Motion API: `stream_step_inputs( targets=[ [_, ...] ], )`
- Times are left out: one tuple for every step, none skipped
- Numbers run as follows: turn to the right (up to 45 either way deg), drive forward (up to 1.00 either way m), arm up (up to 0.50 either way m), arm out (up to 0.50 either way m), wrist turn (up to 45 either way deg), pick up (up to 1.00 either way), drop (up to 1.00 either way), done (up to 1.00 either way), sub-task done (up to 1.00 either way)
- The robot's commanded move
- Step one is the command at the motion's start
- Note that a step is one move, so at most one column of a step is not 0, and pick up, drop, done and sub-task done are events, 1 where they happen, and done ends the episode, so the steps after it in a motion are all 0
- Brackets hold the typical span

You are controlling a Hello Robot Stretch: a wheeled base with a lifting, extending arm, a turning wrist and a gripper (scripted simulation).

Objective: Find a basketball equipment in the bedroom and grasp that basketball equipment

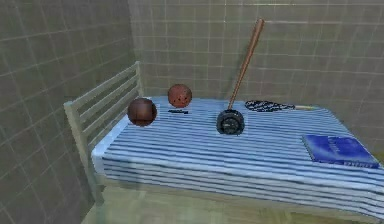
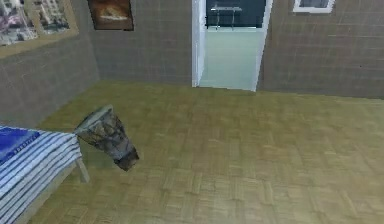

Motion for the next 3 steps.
stream_step_inputs(
  targets=[
    [0.0, 0.35, 0.00, 0.00, 0.0, 0.00, 0.00, 0.00, 0.00],
    [-45.0, 0.00, 0.00, 0.00, 0.0, 0.00, 0.00, 0.00, 0.00],
    [-45.0, 0.00, 0.00, 0.00, 0.0, 0.00, 0.00, 0.00, 0.00]
  ],
)
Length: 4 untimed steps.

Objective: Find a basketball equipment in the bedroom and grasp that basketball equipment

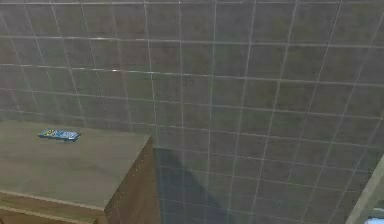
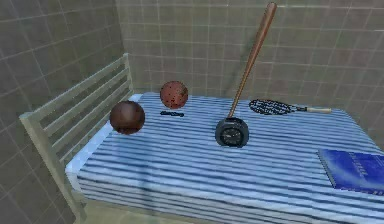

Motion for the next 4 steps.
stream_step_inputs(
  targets=[
    [-15.0, 0.00, 0.00, 0.00, 0.0, 0.00, 0.00, 0.00, 0.00],
    [45.0, 0.00, 0.00, 0.00, 0.0, 0.00, 0.00, 0.00, 0.00],
    [18.0, 0.00, 0.00, 0.00, 0.0, 0.00, 0.00, 0.00, 0.00],
    [0.0, 0.60, 0.00, 0.00, 0.0, 0.00, 0.00, 0.00, 0.00]
  ],
)
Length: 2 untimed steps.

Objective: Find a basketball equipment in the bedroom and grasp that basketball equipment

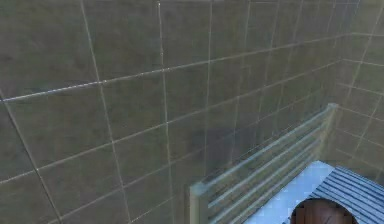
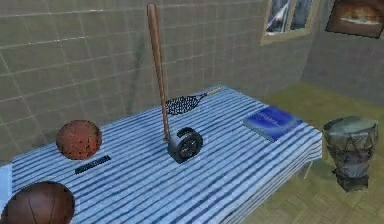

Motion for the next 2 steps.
stream_step_inputs(
  targets=[
    [-42.0, 0.00, 0.00, 0.00, 0.0, 0.00, 0.00, 0.00, 0.00],
    [0.0, 0.00, 0.50, 0.00, 0.0, 0.00, 0.00, 0.00, 0.00]
  ],
)
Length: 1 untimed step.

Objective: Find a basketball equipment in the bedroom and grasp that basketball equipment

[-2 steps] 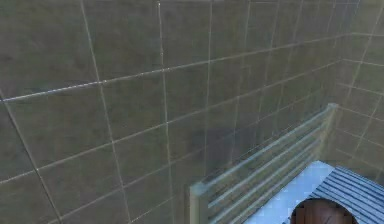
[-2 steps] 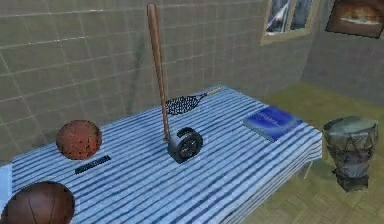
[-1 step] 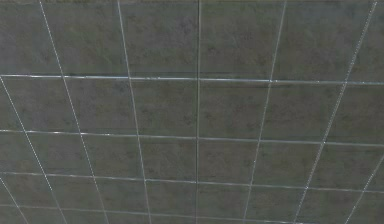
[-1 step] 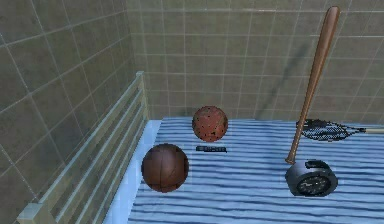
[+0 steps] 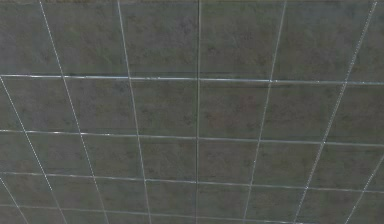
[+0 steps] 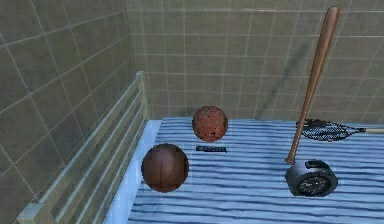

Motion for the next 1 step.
stream_step_inputs(
  targets=[
    [0.0, 0.00, 0.26, 0.00, 0.0, 0.00, 0.00, 0.00, 0.00]
  ],
)
